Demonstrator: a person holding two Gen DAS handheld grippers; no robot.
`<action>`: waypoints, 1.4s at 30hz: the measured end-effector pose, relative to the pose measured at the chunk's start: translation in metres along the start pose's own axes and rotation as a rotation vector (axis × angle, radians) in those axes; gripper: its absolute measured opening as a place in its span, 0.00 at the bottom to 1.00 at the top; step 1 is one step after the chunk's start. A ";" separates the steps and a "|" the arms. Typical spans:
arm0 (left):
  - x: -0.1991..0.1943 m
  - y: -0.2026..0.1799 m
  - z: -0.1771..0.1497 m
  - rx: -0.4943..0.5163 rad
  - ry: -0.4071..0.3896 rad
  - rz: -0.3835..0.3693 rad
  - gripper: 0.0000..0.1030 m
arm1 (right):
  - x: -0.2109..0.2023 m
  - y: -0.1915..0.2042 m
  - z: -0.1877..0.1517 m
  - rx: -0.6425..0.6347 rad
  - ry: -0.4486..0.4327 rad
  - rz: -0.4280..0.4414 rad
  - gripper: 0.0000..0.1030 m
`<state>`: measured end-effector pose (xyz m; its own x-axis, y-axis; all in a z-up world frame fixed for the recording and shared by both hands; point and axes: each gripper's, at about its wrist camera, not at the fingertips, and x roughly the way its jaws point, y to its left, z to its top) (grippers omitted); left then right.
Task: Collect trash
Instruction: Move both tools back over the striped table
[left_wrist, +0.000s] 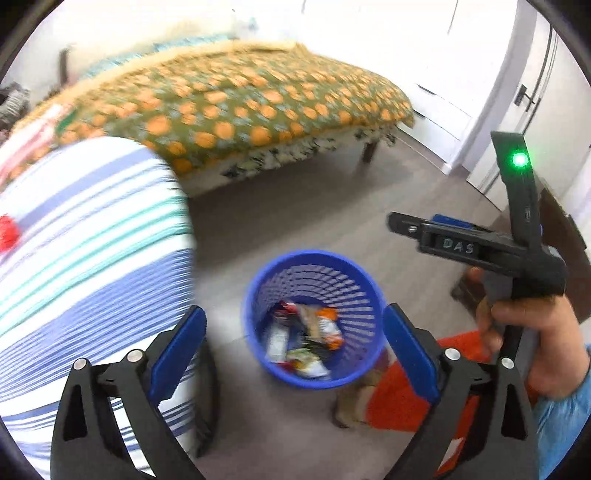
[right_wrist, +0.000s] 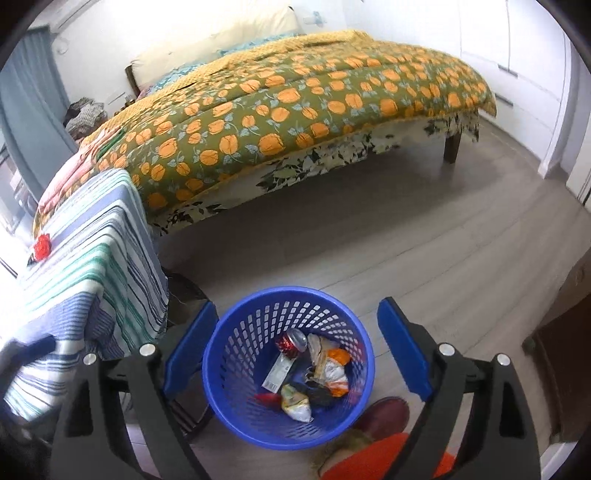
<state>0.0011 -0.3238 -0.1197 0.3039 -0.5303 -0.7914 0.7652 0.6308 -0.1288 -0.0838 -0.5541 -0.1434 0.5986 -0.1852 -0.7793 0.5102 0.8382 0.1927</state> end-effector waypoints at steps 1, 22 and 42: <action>-0.008 0.009 -0.006 -0.003 -0.010 0.024 0.93 | -0.002 0.003 -0.001 -0.017 -0.011 -0.005 0.85; -0.115 0.241 -0.121 -0.436 -0.005 0.480 0.94 | -0.019 0.308 -0.052 -0.630 -0.032 0.322 0.86; -0.121 0.325 -0.123 -0.508 0.000 0.538 0.95 | 0.042 0.375 -0.027 -0.706 0.134 0.332 0.86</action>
<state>0.1433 0.0150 -0.1395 0.5625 -0.0740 -0.8234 0.1536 0.9880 0.0161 0.1156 -0.2340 -0.1198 0.5487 0.1577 -0.8210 -0.2221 0.9743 0.0387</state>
